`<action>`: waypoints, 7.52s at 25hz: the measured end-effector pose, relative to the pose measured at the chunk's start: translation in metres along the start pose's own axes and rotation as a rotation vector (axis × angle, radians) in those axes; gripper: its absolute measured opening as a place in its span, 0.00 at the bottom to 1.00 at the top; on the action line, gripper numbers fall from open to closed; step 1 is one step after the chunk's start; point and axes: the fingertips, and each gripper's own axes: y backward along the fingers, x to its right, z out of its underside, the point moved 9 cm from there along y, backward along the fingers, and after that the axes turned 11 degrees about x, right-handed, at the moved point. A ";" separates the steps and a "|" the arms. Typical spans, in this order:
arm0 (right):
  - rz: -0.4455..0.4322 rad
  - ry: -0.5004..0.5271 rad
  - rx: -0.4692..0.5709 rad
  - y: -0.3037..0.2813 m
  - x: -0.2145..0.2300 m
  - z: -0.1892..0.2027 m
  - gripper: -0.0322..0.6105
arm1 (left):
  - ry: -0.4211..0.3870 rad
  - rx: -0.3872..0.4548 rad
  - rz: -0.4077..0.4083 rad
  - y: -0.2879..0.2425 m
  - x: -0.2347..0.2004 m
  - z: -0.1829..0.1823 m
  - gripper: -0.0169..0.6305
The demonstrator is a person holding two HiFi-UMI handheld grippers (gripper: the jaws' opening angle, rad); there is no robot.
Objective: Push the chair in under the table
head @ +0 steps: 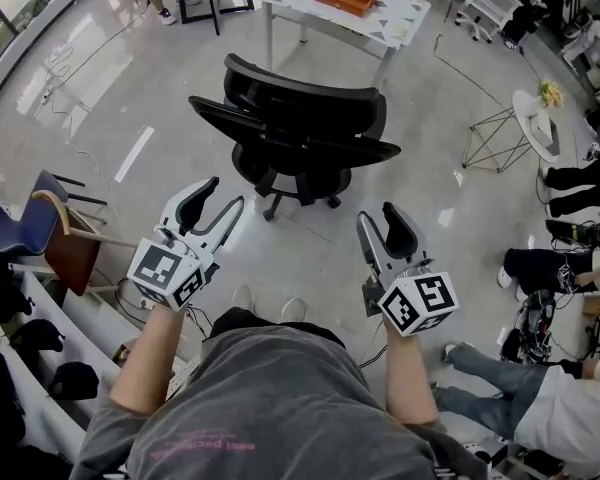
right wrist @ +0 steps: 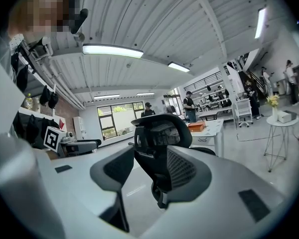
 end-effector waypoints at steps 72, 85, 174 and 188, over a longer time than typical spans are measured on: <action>0.055 0.216 -0.208 -0.247 0.139 0.009 0.42 | -0.168 -0.258 0.249 -0.234 -0.230 0.030 0.37; 0.033 0.228 -0.203 -0.281 0.168 0.004 0.42 | -0.177 -0.300 0.145 -0.270 -0.241 0.028 0.37; 0.339 0.246 -0.115 -0.628 0.258 -0.002 0.42 | -0.189 -0.220 0.336 -0.613 -0.560 0.035 0.36; 0.332 0.252 -0.115 -0.634 0.270 -0.004 0.42 | -0.198 -0.220 0.324 -0.624 -0.560 0.036 0.36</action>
